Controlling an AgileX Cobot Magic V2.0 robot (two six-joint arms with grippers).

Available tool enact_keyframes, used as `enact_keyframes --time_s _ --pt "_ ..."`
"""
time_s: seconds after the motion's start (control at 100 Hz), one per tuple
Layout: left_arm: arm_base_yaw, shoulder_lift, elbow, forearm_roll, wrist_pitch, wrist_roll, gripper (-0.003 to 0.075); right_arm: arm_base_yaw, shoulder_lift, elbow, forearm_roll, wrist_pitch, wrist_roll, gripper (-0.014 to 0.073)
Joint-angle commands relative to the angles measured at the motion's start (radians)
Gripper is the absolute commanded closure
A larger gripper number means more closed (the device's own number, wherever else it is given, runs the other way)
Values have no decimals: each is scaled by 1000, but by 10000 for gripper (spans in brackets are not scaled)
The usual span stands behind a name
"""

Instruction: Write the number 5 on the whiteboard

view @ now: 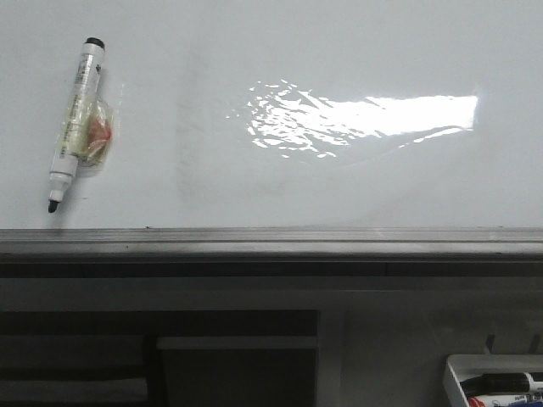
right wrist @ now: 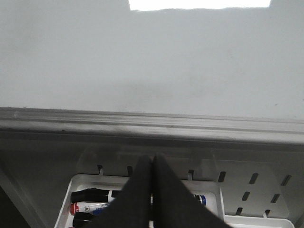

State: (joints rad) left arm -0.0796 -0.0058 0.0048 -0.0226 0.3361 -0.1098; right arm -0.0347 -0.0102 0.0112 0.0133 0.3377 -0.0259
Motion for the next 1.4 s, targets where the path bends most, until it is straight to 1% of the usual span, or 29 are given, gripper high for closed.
enact_keyframes --time_s 0.0,0.14,0.36,0.49,0.64,1.06,1.11,1.18,1.31,1.39 --pt "1 -29 16 17 -63 1 741 -4 -18 27 4 -19 -10 655" --pt "1 -29 16 23 -70 1 741 -4 -18 27 4 -19 -10 655" --pt "1 -29 16 125 -102 1 741 -4 -18 27 4 -19 -10 655" --pt "1 -29 16 124 -106 1 741 -4 -18 27 4 -19 -10 655" --pt "1 -29 16 79 -113 1 741 -4 -18 27 4 -19 -10 655" --pt "1 -29 16 102 -113 1 741 -4 -18 27 4 -24 -10 655" --pt "1 -29 16 102 -119 1 741 -4 -18 27 4 -50 -10 655" --pt "1 -29 16 102 -155 1 741 -4 -18 27 4 -122 -10 655" --pt "1 -29 16 93 -240 1 741 -4 -18 27 4 -338 -10 655" --pt "1 -29 16 93 -268 1 741 -4 -18 27 4 -434 -10 655"
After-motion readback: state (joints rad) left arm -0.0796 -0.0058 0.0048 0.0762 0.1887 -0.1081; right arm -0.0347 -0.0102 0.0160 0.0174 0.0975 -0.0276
